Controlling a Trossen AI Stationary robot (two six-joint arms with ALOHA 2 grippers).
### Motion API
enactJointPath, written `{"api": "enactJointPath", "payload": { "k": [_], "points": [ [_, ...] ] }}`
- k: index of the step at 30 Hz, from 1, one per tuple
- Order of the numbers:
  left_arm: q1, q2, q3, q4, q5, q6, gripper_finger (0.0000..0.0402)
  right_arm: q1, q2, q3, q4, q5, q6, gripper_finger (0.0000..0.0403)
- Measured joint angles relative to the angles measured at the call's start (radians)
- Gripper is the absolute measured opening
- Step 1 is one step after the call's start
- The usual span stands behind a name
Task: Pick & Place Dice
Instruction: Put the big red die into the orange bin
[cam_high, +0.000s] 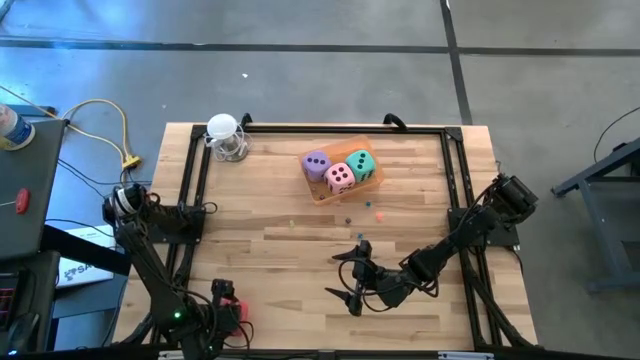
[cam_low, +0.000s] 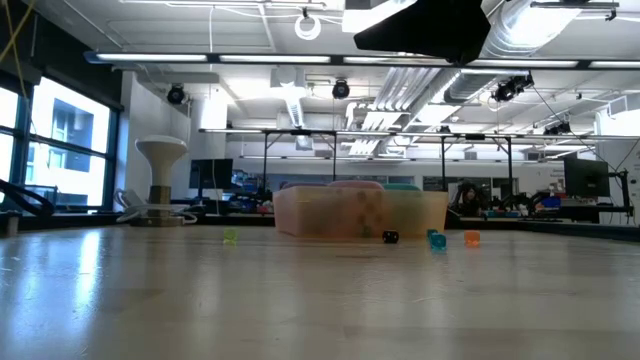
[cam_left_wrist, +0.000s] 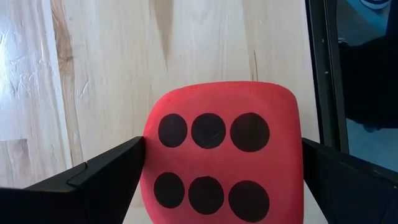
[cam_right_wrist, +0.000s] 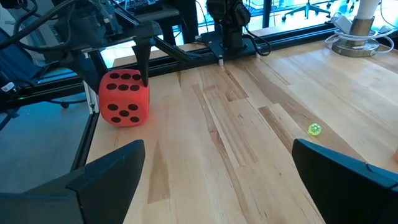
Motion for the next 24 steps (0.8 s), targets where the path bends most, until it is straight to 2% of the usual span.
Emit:
{"api": "enactJointPath", "payload": {
  "k": [17, 24],
  "points": [
    [0.0, 0.001, -0.004, -0.004, -0.033, 0.008, 0.0397, 0.0, 0.0, 0.0, 0.0, 0.001, 0.006, 0.04],
    [0.0, -0.002, -0.079, 0.041, -0.004, -0.026, 0.0397, 0.0, 0.0, 0.0, 0.0, 0.002, 0.008, 0.04]
  ]
}}
